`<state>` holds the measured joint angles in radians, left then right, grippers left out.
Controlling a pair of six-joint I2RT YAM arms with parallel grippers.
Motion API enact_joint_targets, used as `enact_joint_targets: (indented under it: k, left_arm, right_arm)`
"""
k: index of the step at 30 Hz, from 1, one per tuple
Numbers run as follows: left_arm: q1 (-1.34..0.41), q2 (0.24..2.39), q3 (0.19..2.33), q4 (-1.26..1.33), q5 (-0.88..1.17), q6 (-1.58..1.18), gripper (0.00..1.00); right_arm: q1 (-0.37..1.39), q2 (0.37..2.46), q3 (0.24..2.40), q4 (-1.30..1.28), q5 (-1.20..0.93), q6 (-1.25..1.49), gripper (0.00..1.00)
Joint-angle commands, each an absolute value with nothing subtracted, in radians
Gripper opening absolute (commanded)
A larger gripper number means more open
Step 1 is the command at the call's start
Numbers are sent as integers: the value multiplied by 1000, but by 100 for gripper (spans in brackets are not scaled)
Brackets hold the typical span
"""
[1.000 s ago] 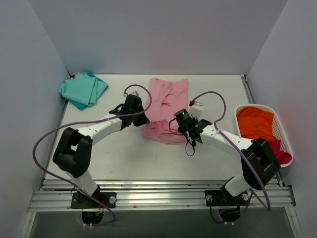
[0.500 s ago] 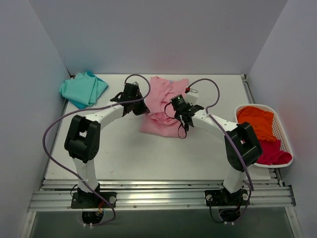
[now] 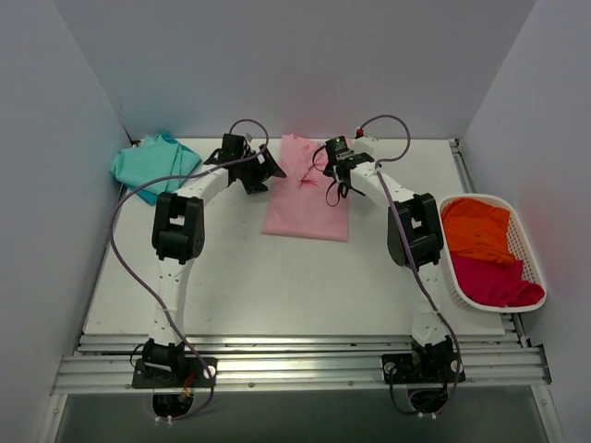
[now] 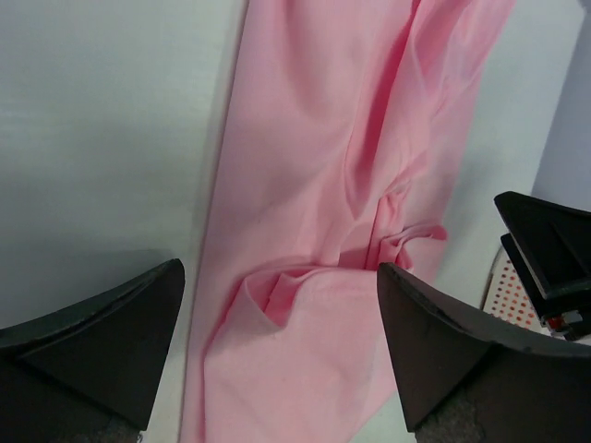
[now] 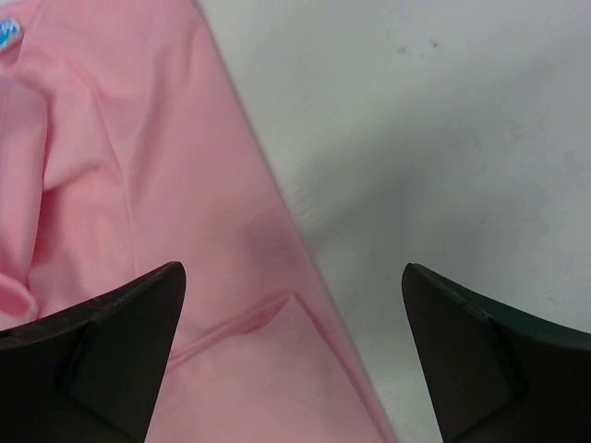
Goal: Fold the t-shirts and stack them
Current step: Fold the tshirt
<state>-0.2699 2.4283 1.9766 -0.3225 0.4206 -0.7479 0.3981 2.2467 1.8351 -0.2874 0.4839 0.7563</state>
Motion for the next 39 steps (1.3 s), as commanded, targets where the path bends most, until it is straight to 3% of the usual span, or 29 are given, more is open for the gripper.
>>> enact_joint_targets:
  k: [1, 6, 10, 18, 23, 35, 39]
  left_arm:
    - [-218, 2468, 2149, -338, 552, -756, 94]
    - [-166, 2393, 2180, -342, 546, -717, 94]
    - [-127, 2240, 2038, -354, 468, -669, 94]
    - [-147, 1807, 1190, -69, 247, -765, 95]
    - [-195, 1744, 938, 156, 236, -874, 95]
    - [-293, 1973, 881, 422, 331, -1026, 99]
    - [-301, 1976, 868, 423, 308, -1040, 100]
  right_arm:
    - [379, 2250, 1983, -410, 609, 739, 100]
    - [371, 2162, 1961, -408, 661, 738, 100]
    - [374, 1973, 1679, -318, 600, 779, 100]
    - [374, 1648, 1027, 93, 365, 838, 98]
    - [393, 1508, 745, 285, 267, 862, 94]
    - [422, 1535, 676, 360, 232, 881, 89]
    - [431, 1601, 701, 379, 216, 888, 81]
